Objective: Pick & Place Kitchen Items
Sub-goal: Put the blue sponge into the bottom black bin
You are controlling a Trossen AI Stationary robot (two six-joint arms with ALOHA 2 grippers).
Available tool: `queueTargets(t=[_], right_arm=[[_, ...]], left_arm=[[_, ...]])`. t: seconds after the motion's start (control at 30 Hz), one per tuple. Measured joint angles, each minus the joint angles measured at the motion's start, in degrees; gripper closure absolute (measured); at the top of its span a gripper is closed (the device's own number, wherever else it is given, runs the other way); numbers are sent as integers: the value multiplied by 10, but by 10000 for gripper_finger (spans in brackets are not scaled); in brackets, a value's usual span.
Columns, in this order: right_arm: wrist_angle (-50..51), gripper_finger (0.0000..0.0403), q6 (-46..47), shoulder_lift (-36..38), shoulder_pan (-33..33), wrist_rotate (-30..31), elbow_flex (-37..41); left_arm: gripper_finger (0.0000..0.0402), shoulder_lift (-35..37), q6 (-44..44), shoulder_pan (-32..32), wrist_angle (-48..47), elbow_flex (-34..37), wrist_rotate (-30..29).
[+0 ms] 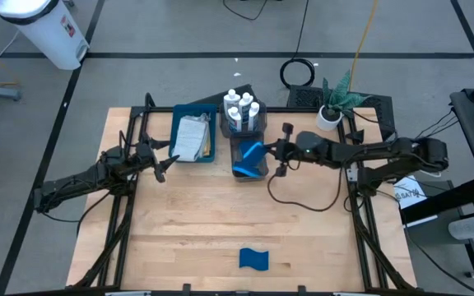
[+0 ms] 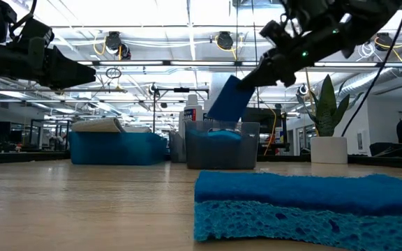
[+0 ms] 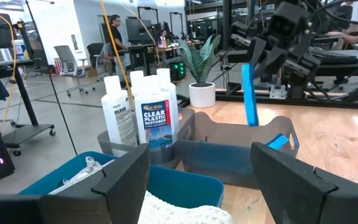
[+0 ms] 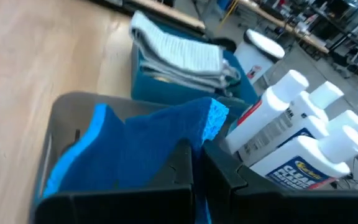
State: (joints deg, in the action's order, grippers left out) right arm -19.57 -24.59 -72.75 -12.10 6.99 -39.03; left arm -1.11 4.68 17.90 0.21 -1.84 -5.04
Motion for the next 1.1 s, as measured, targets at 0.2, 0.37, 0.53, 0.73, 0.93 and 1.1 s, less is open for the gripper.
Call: queueTargets(t=[0.2,0.37,0.53,0.73,0.93,1.1], right_arm=[[25,403,-33,-55,2,2,-28],[23,403,-46,-82,3,2,-38],[38,403,-50,-102,5,2,-51],[49,403,-61,-109,8,2,-58],[53,403,-59,-109,10,2,-58],[53,403,-58,-109,10,2,-58]], left_arm=[[119,0,0,0,0,0,0],[119,0,0,0,0,0,0],[119,0,0,0,0,0,0],[119,0,0,0,0,0,0],[119,0,0,0,0,0,0],[119,0,0,0,0,0,0]])
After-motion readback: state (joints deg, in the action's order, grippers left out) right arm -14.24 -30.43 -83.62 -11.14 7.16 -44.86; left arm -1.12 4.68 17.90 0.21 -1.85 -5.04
